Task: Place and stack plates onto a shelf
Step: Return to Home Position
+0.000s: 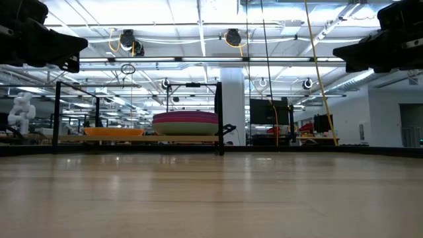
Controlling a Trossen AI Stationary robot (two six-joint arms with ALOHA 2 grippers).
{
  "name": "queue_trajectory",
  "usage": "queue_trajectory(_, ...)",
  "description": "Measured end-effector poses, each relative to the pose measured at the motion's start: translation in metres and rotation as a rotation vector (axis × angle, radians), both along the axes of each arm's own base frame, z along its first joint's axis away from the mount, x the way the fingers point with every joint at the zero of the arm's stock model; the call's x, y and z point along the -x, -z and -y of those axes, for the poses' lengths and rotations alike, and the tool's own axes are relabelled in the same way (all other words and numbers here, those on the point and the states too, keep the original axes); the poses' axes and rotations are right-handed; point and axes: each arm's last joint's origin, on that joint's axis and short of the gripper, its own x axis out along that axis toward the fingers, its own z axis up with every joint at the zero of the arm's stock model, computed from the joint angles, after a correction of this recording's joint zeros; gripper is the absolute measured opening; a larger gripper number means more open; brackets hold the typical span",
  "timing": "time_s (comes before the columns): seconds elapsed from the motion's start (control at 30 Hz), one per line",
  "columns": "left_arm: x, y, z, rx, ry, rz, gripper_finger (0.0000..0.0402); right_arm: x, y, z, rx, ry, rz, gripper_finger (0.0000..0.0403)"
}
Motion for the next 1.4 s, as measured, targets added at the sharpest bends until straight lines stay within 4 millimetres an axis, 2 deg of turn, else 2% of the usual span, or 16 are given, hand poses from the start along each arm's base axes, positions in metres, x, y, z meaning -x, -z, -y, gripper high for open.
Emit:
queue_trajectory(0.53,-0.0011,0.0017,-0.0050,-0.005,0.010,-0.016,0.0003,0.0000,0.0000,0.0000,0.000,0.000,0.000,0.0000)
queue_trajectory(0.87,-0.0012,0.0017,-0.0054,0.069,0.008,-0.025,0.0003,0.0000,0.0000,0.0000,0.000,0.000,0.000,0.0000)
queue_trajectory(1.4,-0.0012,-0.0018,-0.0056,0.044,0.003,0.020,0.0003,0.0000,0.0000,0.0000,0.000,0.000,0.000,0.0000)
